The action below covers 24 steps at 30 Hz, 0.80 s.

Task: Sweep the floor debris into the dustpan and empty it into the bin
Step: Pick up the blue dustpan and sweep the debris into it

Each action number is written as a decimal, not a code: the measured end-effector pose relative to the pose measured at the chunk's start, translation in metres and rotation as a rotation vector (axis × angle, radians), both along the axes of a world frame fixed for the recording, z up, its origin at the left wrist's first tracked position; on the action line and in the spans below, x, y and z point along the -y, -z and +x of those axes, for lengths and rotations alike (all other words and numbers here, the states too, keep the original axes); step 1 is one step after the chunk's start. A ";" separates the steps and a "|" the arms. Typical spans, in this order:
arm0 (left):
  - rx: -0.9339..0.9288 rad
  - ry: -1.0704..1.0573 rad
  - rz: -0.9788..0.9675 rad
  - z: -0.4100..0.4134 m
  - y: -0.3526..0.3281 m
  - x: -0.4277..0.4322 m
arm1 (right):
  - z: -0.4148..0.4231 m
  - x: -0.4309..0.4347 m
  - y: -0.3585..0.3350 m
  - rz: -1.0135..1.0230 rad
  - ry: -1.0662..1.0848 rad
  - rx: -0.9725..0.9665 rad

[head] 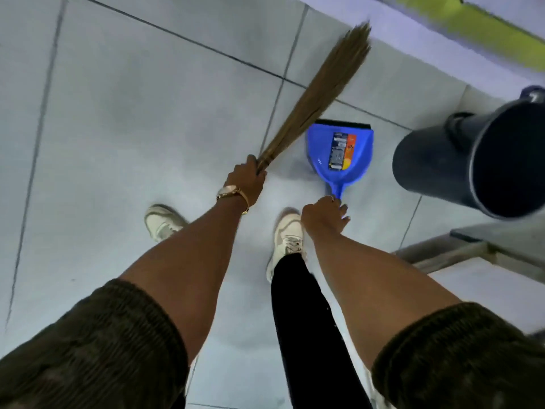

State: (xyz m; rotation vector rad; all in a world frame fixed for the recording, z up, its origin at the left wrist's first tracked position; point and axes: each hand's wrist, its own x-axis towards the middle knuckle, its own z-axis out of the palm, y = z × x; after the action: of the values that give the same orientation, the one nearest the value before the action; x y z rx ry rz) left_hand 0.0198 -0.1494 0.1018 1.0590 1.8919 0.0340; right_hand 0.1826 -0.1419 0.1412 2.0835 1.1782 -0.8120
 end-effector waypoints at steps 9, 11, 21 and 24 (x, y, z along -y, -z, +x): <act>-0.278 0.244 0.158 0.082 0.096 -0.002 | 0.075 -0.023 0.148 0.091 0.480 -0.032; -0.256 0.280 0.163 0.088 0.111 0.000 | 0.083 -0.033 0.169 0.089 0.452 -0.022; -0.170 0.260 0.169 0.017 0.079 0.003 | 0.061 -0.072 0.121 0.243 0.298 -0.104; -0.143 0.132 0.174 -0.043 0.042 0.006 | 0.005 -0.074 0.075 0.298 0.249 -0.092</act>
State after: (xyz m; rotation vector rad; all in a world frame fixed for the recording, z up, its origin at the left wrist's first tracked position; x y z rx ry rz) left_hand -0.0235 -0.1556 0.0603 1.3332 1.9694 0.0491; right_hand 0.1872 -0.0676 0.0660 2.4982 1.1603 -0.8986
